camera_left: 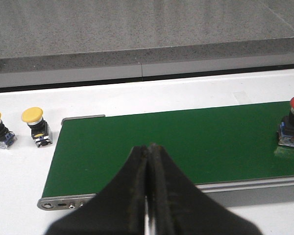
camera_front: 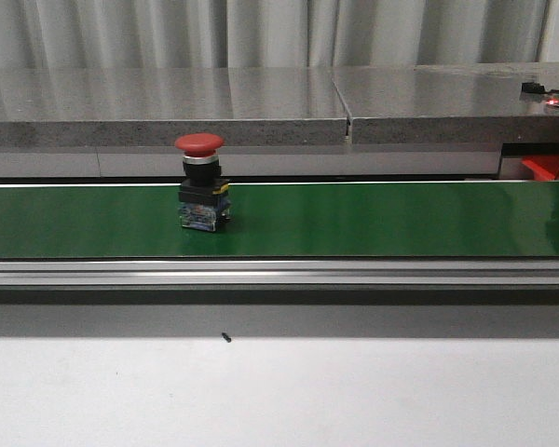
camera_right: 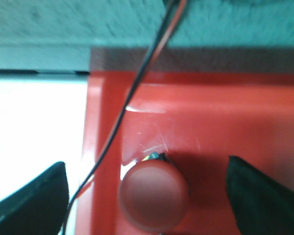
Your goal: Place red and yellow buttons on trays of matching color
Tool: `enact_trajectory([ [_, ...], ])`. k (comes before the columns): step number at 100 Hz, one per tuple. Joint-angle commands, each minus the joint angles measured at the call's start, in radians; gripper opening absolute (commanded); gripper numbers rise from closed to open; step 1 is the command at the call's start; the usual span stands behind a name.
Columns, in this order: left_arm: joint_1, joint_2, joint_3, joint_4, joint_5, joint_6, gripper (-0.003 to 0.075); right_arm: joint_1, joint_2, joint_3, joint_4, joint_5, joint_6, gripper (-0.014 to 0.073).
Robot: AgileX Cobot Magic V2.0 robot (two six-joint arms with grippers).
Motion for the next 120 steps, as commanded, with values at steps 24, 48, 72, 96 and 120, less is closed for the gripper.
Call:
enact_trajectory([
  [24,-0.008,0.006,-0.026,-0.012,-0.077,-0.007,-0.0020,0.011,-0.272,-0.035,0.030,0.182,-0.025,0.0644],
  [48,-0.008,0.006,-0.026,-0.012,-0.077,-0.007,-0.0020,0.059,-0.386,-0.034,0.066,0.349,-0.025,0.0644],
  [72,-0.008,0.006,-0.026,-0.012,-0.077,-0.007,-0.0020,0.137,-0.492,0.009,0.068,0.407,0.001,0.0644],
  [96,-0.008,0.006,-0.026,-0.012,-0.077,-0.007,-0.0020,0.261,-0.664,0.282,-0.024,0.323,0.024,0.0644],
  [120,-0.008,0.006,-0.026,-0.012,-0.077,-0.007,-0.0020,0.375,-0.826,0.581,-0.034,0.182,0.024,0.0644],
])
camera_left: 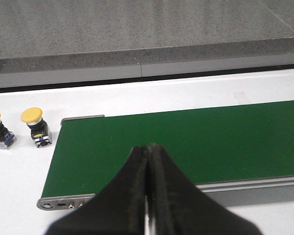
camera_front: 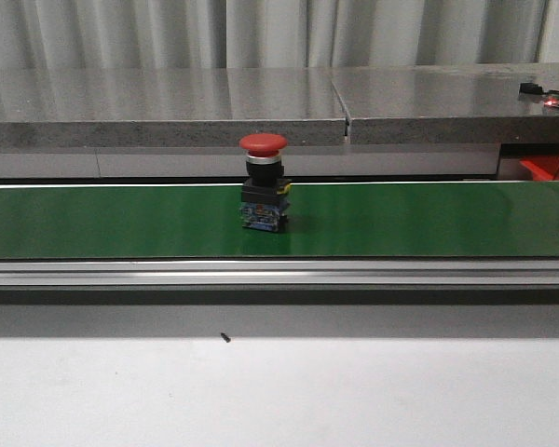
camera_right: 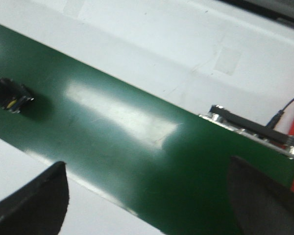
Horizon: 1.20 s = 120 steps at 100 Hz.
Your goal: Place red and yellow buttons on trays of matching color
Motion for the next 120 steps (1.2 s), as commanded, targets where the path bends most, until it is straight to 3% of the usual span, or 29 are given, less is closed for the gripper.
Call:
enact_trajectory([
  [1,-0.008,0.006,-0.026,-0.012,-0.077,-0.007,-0.0020,0.038,-0.098,0.076,0.010,-0.088,0.001,0.0644],
  [43,-0.008,0.006,-0.026,-0.012,-0.077,-0.007,-0.0020,0.239,-0.151,0.391,-0.025,-0.310,0.000,0.0644],
  [95,-0.008,0.006,-0.026,-0.012,-0.077,-0.007,-0.0020,0.373,-0.023,0.401,-0.028,-0.481,-0.006,0.0644],
  [120,-0.008,0.006,-0.026,-0.012,-0.077,-0.007,-0.0020,0.383,0.012,0.400,-0.028,-0.554,-0.011,0.0644],
])
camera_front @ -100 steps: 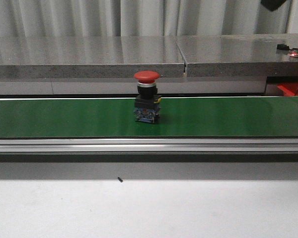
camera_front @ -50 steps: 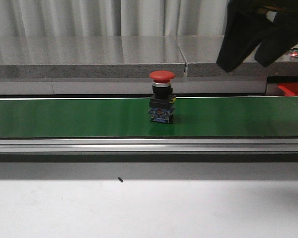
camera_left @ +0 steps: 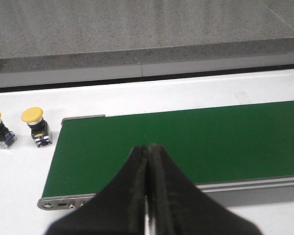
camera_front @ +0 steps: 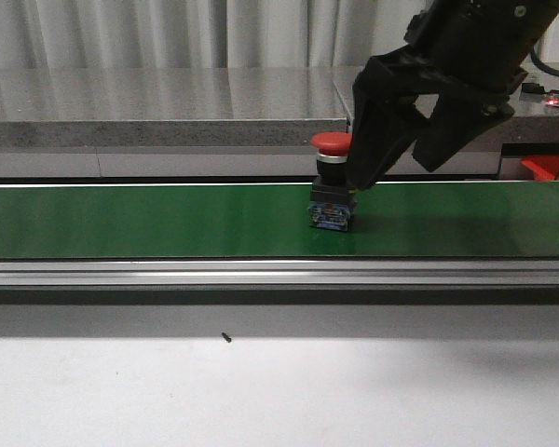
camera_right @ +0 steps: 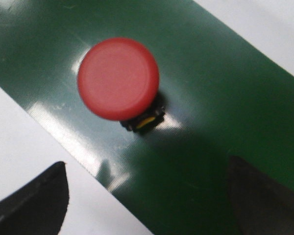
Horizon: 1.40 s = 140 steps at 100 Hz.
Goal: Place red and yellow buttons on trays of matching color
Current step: 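Lower the right gripper onto the red button and grasp it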
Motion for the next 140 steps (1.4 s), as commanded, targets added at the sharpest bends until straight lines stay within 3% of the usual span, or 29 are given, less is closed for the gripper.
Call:
enact_trajectory([
  [1,-0.008,0.006,-0.026,-0.012,-0.077,-0.007,-0.0020,0.001,-0.036,-0.025,0.008,-0.068,-0.013,0.0644],
  [73,-0.008,0.006,-0.026,-0.012,-0.077,-0.007,-0.0020,-0.001,-0.004,-0.025,-0.008,-0.166,-0.013,0.0634],
  [94,-0.008,0.006,-0.026,-0.012,-0.077,-0.007,-0.0020,-0.002,0.030,-0.025,-0.020,-0.169,-0.012,0.0461],
  [118,-0.008,0.006,-0.026,-0.012,-0.077,-0.007,-0.0020,-0.002,0.030,-0.025,-0.024,-0.168,-0.012,0.0160],
  [140,-0.008,0.006,-0.026,-0.012,-0.077,-0.007,-0.0020,-0.030,0.021,-0.095,-0.027,-0.052,-0.012,0.0141],
])
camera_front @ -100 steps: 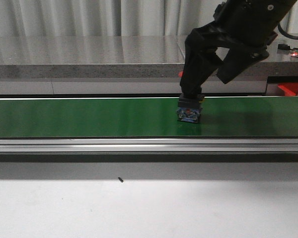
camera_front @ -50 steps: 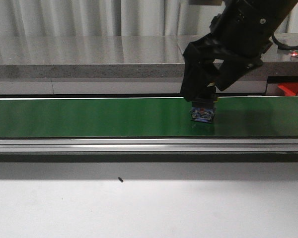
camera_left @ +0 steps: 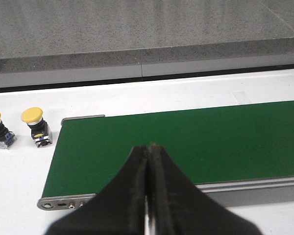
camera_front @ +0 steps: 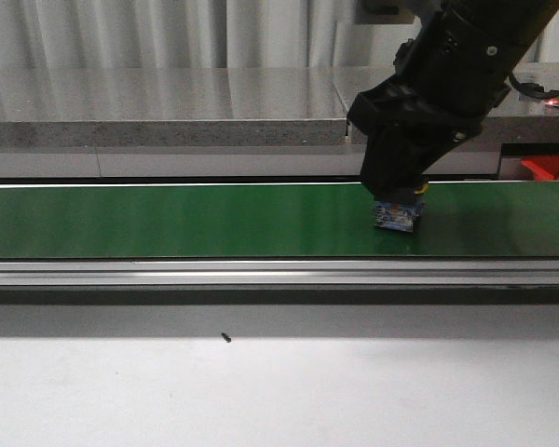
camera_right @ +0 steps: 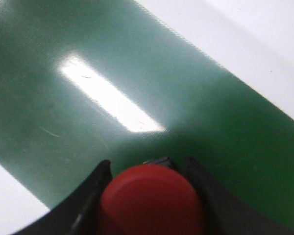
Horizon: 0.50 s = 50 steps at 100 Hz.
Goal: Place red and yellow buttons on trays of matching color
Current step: 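Lower the right gripper onto the red button and grasp it, then carry the red button into the red tray and open the right gripper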
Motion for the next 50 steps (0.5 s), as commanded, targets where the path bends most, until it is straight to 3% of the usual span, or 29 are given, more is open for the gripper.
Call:
enact_trajectory([
  [1,-0.008,0.006,-0.026,-0.012,-0.077,-0.007,-0.0020,-0.023,-0.051,-0.074,0.008,0.032,-0.008,0.0141],
  [23,-0.008,0.006,-0.026,-0.012,-0.077,-0.007,-0.0020,-0.163,-0.105,-0.232,0.008,0.147,-0.007,0.0141],
  [50,-0.008,0.006,-0.026,-0.012,-0.077,-0.007,-0.0020,-0.479,-0.102,-0.402,0.018,0.185,0.017,0.0141],
])
